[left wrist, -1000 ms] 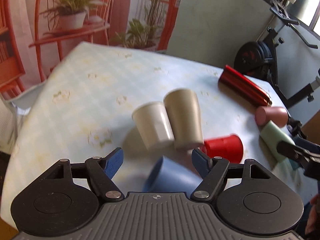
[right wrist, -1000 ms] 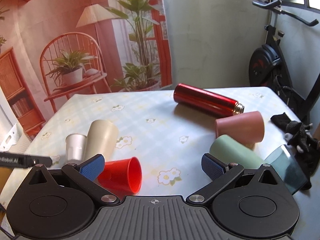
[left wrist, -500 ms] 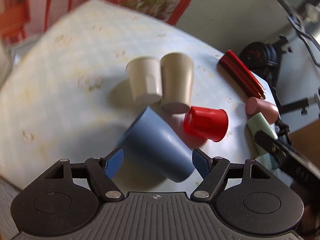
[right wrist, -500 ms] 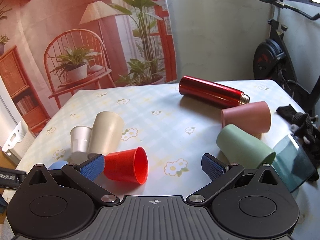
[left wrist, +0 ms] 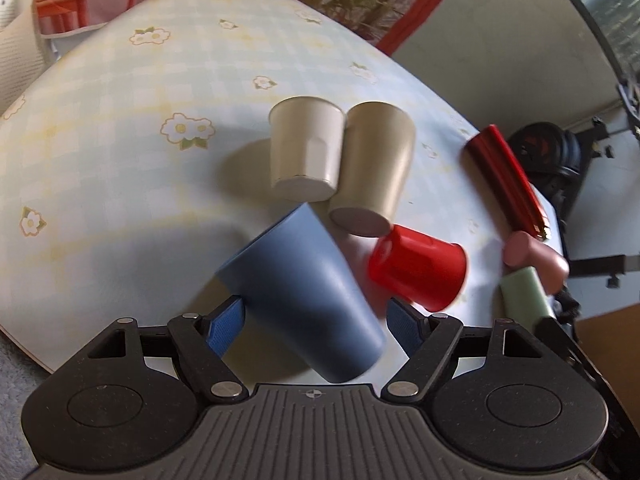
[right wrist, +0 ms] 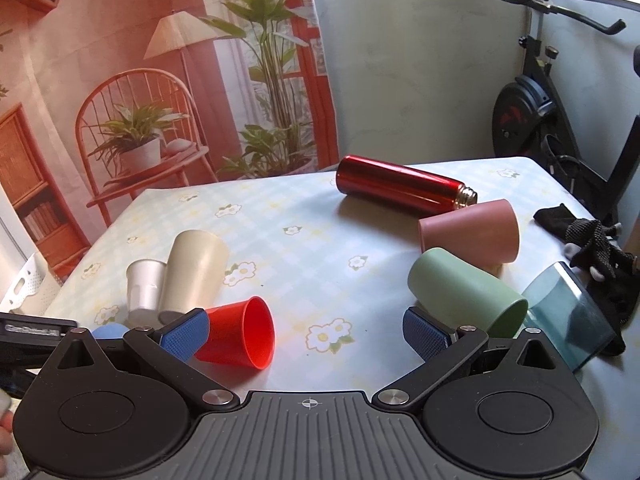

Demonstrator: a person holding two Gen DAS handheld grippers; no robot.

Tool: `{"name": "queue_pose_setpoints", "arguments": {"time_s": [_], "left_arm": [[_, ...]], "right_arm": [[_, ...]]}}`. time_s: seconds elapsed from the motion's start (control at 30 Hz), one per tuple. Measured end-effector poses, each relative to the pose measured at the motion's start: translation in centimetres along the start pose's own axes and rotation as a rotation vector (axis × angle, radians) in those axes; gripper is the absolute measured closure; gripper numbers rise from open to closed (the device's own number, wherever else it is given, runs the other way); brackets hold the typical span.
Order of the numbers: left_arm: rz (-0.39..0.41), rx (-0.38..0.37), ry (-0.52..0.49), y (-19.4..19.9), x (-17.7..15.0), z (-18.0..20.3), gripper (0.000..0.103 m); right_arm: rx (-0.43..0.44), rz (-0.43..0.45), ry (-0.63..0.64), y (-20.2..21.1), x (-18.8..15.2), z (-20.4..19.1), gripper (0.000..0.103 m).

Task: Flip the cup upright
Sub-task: 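Close the left gripper on the blue cup's base and lift it, then rotate the held blue cup upright with the left gripper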

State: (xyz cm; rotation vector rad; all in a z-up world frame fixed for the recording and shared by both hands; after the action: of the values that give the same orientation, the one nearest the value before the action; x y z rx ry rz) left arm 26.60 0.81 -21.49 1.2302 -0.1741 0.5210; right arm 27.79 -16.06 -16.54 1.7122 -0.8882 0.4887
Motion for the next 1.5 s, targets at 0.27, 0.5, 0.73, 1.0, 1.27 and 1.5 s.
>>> {"name": "queue_pose_setpoints", "arguments": {"time_s": [0.27,0.5,0.73,1.0,1.27,1.5], "left_arm": [[0.034,0.053,-0.009,-1.9,0.8,0.4,0.022],[0.062,0.054,0.023,-2.7,1.2,0.4,0.02],[0.084,0.043,0.063,-3.7,1.3,0.0,0.02],[0.132,0.028,0.066,-2.9,0.7,-0.9,0.028],[0.183,0.041,-0.078,0.5,0.8,-1.4,0.032],[0.235,0.024,-0.24,3.9,0.5,0.2,0.032]], "right_arm": [[-0.016,-0.002,-0.003,-0.1,-0.2,0.5,0.001],[-0.025,-0.008,-0.002,-0.2,-0.5,0.7,0.001],[-0.035,-0.004,0.005,-0.1,-0.4,0.7,0.001],[-0.038,-0.007,0.0,0.1,-0.6,0.8,0.001],[-0.033,0.001,-0.04,0.4,-0.1,1.6,0.001],[-0.037,0.013,-0.066,1.1,0.1,2.5,0.001]]}}
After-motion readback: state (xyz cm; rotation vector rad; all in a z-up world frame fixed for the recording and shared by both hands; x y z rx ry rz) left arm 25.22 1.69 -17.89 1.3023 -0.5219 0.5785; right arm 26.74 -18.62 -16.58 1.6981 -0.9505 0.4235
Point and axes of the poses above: each gripper's, at about its wrist camera, not at the fingertips, and y roughly against the way its jaws point, z to its right, x to its top, the point moved 7 cm from there along -y, roughly the way its jaws point, and after that the axes turned 10 degrees about -y, right-handed, at the moved point
